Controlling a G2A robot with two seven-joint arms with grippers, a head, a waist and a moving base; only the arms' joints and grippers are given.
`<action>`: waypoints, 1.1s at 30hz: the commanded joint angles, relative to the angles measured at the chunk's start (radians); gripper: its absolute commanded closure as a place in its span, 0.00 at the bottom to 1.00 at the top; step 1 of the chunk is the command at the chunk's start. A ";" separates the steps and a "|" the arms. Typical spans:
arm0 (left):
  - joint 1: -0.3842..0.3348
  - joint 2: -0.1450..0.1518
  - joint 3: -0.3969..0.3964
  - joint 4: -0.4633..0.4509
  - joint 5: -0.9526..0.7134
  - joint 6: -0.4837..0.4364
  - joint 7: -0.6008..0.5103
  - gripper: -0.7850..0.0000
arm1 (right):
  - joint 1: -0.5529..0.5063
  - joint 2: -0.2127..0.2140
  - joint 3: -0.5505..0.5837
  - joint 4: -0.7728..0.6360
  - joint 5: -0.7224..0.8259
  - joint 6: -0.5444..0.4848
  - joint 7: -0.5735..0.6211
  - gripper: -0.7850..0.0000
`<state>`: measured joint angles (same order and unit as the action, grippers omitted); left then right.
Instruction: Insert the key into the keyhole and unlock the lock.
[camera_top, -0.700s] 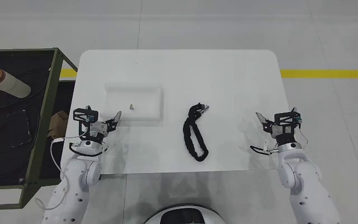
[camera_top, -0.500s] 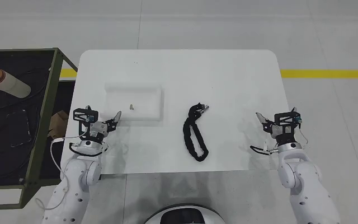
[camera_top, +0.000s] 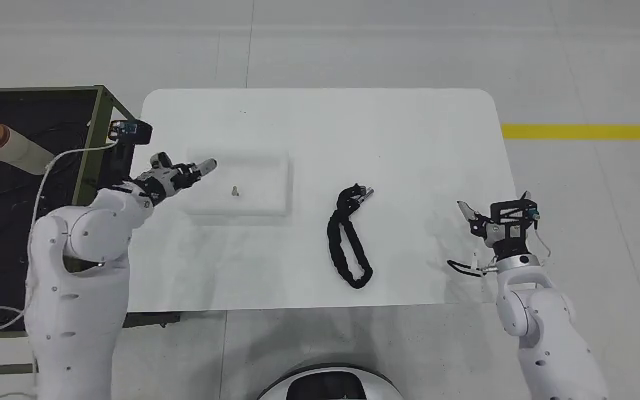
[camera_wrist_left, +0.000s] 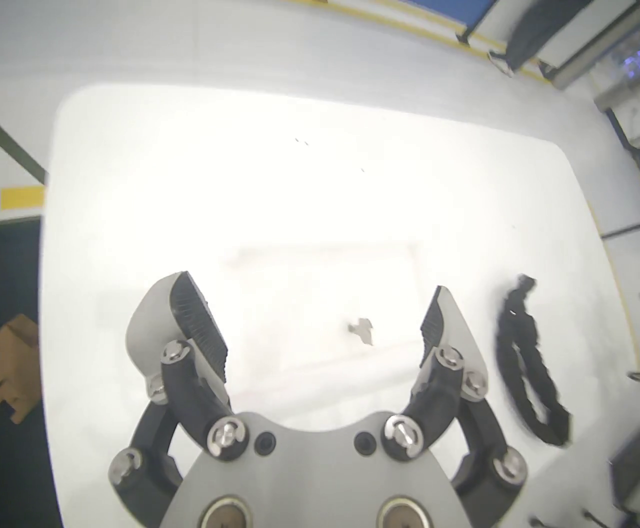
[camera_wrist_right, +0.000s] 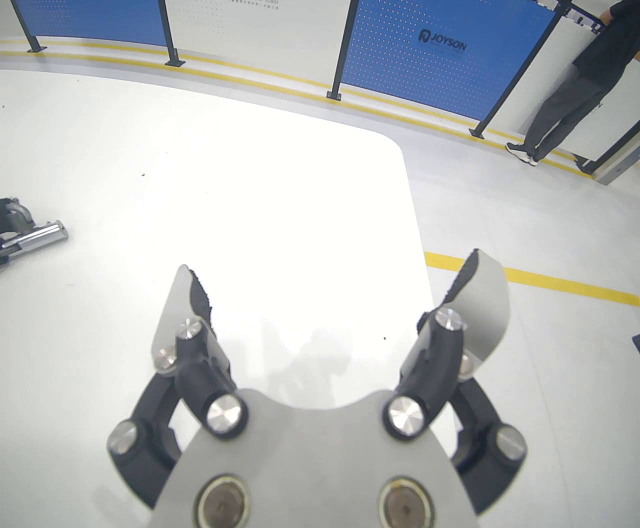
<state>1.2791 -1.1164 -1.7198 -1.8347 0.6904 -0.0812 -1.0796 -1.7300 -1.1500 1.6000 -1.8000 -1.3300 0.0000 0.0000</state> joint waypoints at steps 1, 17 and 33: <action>-0.129 0.008 0.024 0.075 -0.088 0.039 -0.281 0.00 | 0.000 0.000 0.000 0.000 0.000 0.000 0.000 0.00; -0.440 0.062 0.432 0.391 -0.075 0.156 -0.456 0.43 | 0.000 0.000 0.000 0.000 0.000 0.000 0.000 0.00; -0.478 0.075 0.499 0.444 -0.091 0.157 -0.424 0.70 | 0.000 0.000 0.000 0.000 0.000 0.000 0.000 0.00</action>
<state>0.8022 -1.0399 -1.2262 -1.3950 0.6009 0.0781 -1.5095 -1.7300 -1.1500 1.6000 -1.8000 -1.3300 0.0000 0.0000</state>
